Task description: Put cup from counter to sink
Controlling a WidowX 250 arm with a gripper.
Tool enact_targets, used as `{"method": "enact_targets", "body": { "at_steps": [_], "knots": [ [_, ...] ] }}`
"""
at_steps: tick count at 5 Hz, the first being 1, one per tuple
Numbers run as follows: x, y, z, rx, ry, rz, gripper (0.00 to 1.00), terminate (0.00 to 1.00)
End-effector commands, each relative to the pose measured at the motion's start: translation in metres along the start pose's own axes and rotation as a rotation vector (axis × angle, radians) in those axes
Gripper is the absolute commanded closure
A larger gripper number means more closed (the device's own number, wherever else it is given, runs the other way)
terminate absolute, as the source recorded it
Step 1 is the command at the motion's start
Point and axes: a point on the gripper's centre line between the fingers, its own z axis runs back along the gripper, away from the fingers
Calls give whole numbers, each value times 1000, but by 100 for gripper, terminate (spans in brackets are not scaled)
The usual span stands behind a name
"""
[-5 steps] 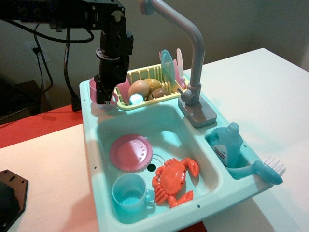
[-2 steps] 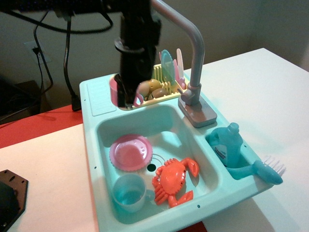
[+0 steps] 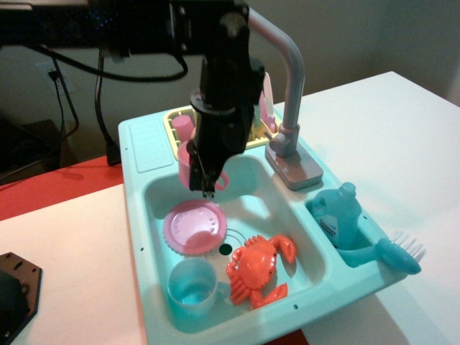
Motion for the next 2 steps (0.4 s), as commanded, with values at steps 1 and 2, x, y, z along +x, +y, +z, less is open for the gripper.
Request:
{"method": "enact_targets", "body": {
  "at_steps": [1, 2],
  "knots": [
    [11, 6, -12, 18, -22, 26, 100, 0],
    [25, 11, -31, 27, -5, 26, 100, 0]
  ]
}}
